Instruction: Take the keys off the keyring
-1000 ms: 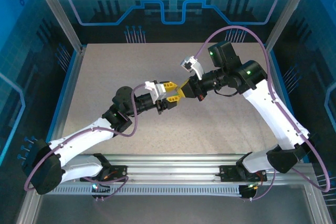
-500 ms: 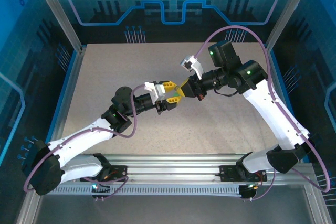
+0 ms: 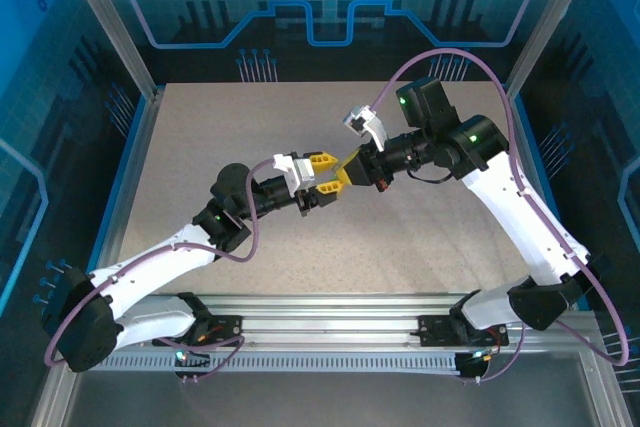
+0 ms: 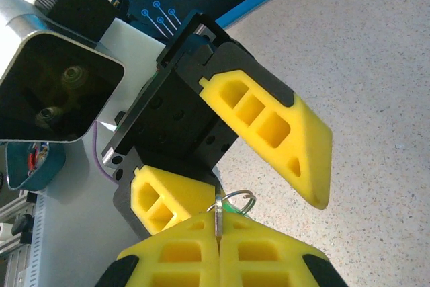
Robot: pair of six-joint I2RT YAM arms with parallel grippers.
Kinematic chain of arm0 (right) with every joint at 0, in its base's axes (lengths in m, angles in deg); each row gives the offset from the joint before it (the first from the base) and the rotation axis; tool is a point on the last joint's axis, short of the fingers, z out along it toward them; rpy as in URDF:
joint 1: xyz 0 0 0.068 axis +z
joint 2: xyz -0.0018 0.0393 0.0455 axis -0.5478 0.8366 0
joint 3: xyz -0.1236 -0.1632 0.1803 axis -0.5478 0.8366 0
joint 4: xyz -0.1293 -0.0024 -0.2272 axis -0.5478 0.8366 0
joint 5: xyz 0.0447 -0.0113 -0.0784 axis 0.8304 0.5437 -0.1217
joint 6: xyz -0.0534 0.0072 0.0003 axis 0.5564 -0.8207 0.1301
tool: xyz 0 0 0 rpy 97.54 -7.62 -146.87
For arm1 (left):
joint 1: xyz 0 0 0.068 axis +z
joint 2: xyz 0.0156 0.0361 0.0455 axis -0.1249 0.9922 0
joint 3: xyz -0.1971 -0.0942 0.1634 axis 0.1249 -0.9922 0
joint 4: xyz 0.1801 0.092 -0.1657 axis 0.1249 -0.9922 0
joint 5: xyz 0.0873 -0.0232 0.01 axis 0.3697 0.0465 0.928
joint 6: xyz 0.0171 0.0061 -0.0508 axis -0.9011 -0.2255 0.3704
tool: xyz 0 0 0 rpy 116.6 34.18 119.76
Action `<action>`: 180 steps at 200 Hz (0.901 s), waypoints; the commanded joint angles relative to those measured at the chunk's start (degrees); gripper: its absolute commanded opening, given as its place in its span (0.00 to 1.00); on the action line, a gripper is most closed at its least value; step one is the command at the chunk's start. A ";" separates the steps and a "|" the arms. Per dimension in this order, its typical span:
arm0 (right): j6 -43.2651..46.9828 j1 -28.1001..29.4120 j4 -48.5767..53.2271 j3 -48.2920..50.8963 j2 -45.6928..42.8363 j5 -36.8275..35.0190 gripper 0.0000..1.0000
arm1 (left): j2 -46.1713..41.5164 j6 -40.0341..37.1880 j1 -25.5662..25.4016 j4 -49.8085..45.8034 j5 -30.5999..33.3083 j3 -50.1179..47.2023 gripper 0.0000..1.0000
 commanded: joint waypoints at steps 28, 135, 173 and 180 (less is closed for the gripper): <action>-1.21 0.15 -1.48 0.98 -1.65 1.67 0.00 | -0.41 -0.65 -0.35 1.84 -2.64 2.05 0.33; -3.28 -0.47 -3.30 1.48 -2.40 2.66 0.00 | -0.57 -0.49 -0.31 4.07 -2.59 1.18 0.39; -3.67 -0.79 -3.91 1.88 -2.63 2.56 0.00 | -1.52 -1.37 -0.37 3.06 -2.48 1.16 0.41; -3.86 -0.92 -4.09 1.96 -2.72 2.56 0.00 | -1.72 -1.69 -0.29 2.53 -2.50 1.11 0.41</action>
